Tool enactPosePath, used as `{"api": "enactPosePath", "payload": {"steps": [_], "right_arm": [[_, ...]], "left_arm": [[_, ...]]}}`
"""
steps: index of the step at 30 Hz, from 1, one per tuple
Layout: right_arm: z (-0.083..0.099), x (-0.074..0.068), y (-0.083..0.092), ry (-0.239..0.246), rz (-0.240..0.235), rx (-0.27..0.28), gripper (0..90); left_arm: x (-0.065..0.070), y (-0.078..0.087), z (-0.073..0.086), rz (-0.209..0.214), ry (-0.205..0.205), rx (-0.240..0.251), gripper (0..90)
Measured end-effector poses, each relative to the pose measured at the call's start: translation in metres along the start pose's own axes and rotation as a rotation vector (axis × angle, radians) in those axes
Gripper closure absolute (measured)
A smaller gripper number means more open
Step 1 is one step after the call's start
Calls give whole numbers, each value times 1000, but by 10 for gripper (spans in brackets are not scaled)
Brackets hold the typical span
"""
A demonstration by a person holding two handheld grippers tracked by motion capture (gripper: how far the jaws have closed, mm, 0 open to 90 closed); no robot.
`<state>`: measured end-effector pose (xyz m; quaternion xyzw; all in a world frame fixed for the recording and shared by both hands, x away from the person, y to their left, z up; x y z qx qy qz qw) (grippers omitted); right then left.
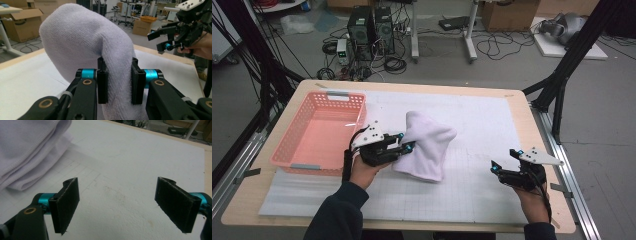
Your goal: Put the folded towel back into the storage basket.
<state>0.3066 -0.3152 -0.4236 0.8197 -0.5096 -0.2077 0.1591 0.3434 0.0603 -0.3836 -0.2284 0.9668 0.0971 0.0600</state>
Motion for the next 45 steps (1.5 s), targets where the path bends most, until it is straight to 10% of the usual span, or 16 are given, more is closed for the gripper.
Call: {"api": "enactPosePath", "payload": {"steps": [23,45], "right_arm": [[-1,-6,-6,15,-1,-6,186],[-2,-6,-9,24,8,-16,185]], "left_arm": [[-42,73,-28,-45,-24,116,728],[-91,146,-25,-160,-2,118,728]]}}
Point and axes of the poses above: each handheld gripper's, and its own axes: y roughly backward along the jaws, z roughly out of its underside, x roughly to its right, the point moved 5 cm from there along -y, roughly forward along the jaws, and after that the axes turned 13 degrees about -y, right-handed, at the moved point
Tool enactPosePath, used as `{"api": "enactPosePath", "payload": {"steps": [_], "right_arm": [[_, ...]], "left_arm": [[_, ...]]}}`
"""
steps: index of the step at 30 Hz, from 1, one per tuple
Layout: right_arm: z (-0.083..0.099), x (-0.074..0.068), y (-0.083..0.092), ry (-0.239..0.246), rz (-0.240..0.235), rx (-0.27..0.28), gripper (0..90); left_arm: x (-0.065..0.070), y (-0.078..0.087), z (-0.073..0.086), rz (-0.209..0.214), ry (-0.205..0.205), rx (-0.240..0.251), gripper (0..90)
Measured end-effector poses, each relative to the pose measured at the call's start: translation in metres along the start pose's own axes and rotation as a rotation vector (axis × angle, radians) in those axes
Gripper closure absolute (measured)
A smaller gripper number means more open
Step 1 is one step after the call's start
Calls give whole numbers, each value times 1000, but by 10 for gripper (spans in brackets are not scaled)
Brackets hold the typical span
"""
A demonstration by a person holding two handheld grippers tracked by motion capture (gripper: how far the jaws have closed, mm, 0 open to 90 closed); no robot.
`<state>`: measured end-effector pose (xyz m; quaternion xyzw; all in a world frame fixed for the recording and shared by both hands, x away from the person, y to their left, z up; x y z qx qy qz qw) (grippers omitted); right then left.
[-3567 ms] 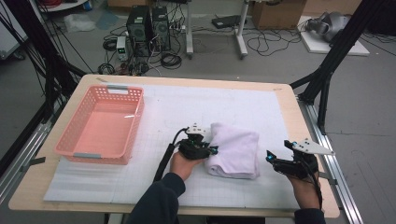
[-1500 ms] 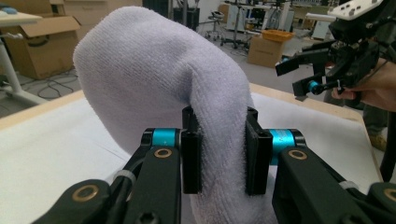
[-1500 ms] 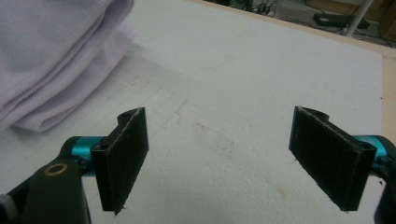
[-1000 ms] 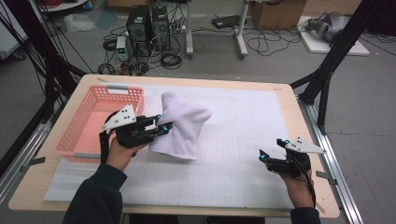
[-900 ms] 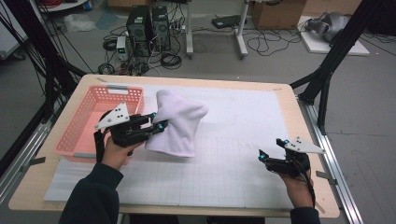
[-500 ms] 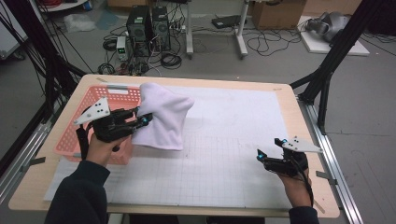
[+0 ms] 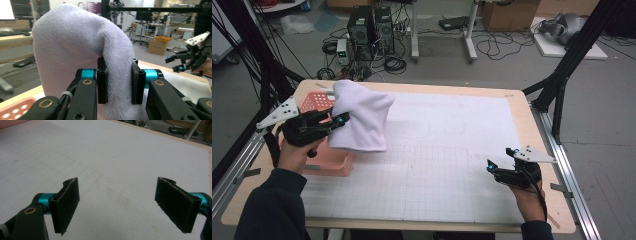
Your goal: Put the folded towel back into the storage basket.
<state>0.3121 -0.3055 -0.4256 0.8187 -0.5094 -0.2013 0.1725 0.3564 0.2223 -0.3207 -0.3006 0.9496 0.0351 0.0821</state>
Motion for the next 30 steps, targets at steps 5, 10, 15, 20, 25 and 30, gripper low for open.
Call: {"api": "enactPosePath", "payload": {"steps": [5,10,15,20,25,30], "right_arm": [[1,-1,-1,2,0,-6,186],[1,-1,-2,3,4,-11,186],[1,0,-2,13,6,-8,186],[1,-1,-3,18,6,-10,186],[1,-1,-2,11,10,-13,186],[1,-1,-2,14,11,-12,185]], "left_arm": [[-13,16,-1,-36,9,-3,728],[-25,31,0,-78,11,-5,728],[-35,44,1,-110,17,-8,727],[-43,52,3,-135,28,-12,727],[-49,57,0,-144,27,-16,728],[-54,61,-4,-152,20,-22,728]]}}
Point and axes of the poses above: each handheld gripper's, and its own axes: y roughly backward along the jaws, z roughly out of its underside, x roughly to its right, the point moved 5 cm from there along -y, roughly forward along the jaws, and after that the axes turned 13 degrees about -y, right-handed, at the moved point
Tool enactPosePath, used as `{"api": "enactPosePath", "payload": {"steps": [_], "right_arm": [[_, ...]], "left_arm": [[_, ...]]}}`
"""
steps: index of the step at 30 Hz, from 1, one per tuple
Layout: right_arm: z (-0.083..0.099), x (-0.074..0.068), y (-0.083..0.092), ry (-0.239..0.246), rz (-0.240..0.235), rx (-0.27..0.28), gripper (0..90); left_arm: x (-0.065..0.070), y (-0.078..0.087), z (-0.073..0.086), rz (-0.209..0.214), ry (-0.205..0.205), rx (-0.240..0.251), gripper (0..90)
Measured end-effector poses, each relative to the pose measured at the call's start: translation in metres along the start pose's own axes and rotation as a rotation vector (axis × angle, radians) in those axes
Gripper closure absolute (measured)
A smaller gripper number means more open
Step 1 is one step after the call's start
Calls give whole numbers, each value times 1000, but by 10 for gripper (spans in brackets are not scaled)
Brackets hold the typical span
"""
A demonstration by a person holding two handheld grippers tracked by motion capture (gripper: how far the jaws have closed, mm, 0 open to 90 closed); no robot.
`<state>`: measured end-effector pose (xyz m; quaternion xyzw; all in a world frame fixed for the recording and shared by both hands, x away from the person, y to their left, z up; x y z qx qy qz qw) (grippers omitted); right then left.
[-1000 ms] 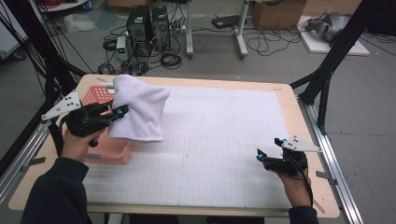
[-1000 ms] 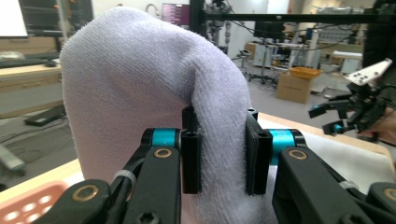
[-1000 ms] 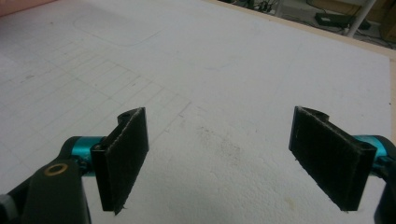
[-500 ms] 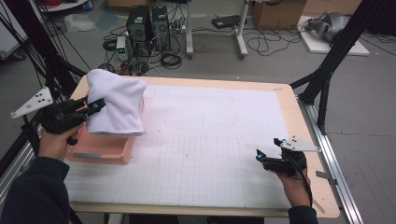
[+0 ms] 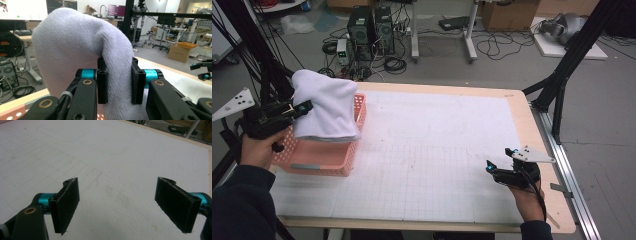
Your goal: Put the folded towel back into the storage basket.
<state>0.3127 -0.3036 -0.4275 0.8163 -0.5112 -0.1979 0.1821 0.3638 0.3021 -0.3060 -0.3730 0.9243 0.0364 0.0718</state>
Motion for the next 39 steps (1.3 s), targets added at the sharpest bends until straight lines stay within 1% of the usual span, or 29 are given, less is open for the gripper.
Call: {"api": "enactPosePath", "payload": {"steps": [6,7,17,22,28,30,35,39], "right_arm": [[1,0,0,-2,0,-5,185],[1,0,0,1,1,-5,186],[2,0,0,-5,1,-7,186],[2,-1,-1,-4,-2,-10,186],[2,-1,-2,3,-1,-15,185],[2,-2,-3,6,-4,-14,186],[2,-4,-3,10,-7,-17,186],[2,-5,-4,14,-8,-17,186]], "left_arm": [[-6,5,-2,-11,-7,-13,728],[-6,6,-2,-14,-2,-10,728],[-13,16,1,-26,-7,-30,728],[-13,18,3,-16,-11,-51,728],[-15,20,11,-2,-2,-71,728],[-15,21,15,3,9,-74,728],[-14,16,27,24,24,-99,728],[-12,6,34,44,27,-122,727]]}}
Point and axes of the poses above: each handheld gripper's, and its own axes: y roughly backward along the jaws, z roughly out of its underside, x roughly to its right, the point moved 5 cm from there along -y, roughly forward along the jaws, and after that the axes turned 13 degrees about -y, right-handed, at the moved point
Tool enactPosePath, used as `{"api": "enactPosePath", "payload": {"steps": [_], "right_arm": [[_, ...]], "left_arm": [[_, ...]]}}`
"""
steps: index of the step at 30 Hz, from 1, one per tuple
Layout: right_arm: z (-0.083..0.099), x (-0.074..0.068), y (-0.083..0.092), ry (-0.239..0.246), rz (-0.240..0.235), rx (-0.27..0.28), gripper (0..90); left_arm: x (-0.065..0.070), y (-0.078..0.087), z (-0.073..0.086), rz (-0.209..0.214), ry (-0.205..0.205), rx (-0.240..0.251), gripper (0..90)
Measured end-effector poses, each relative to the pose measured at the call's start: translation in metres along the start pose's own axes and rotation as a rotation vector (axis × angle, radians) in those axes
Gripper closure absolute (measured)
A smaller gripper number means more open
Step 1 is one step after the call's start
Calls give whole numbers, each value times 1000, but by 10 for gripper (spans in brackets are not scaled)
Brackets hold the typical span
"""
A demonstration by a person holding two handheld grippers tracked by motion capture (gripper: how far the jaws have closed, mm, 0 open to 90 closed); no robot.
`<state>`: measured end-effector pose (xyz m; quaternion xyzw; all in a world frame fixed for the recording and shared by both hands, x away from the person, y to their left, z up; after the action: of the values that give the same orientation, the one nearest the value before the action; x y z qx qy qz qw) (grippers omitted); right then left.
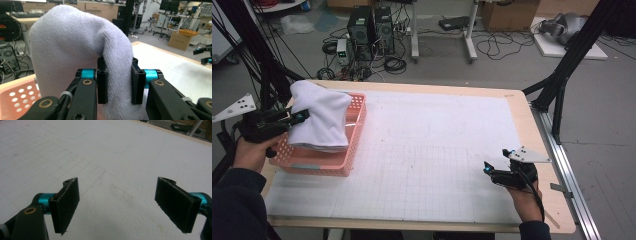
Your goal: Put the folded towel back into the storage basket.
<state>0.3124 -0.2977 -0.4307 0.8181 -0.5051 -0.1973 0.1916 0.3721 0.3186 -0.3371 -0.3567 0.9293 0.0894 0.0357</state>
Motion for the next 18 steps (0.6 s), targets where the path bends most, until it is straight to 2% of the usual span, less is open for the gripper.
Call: {"api": "enactPosePath", "payload": {"steps": [7,13,18], "right_arm": [[1,0,1,-1,3,-6,185],[1,1,1,3,5,-4,186],[2,0,1,2,5,-8,185]], "left_arm": [[0,-16,9,15,6,-47,726],[-7,-21,19,-8,42,-93,725],[-12,-18,23,-22,69,-87,725]]}}
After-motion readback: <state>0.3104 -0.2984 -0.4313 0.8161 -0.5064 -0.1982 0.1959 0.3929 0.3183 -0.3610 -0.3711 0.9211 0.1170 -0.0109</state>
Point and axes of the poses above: each handheld gripper's, and its own axes: y roughly backward along the jaws, z roughly out of its underside, x roughly to its right, the point moved 5 cm from there along -y, roughly forward along the jaws, and after that the axes turned 13 degrees about -y, right-handed, at the moved point
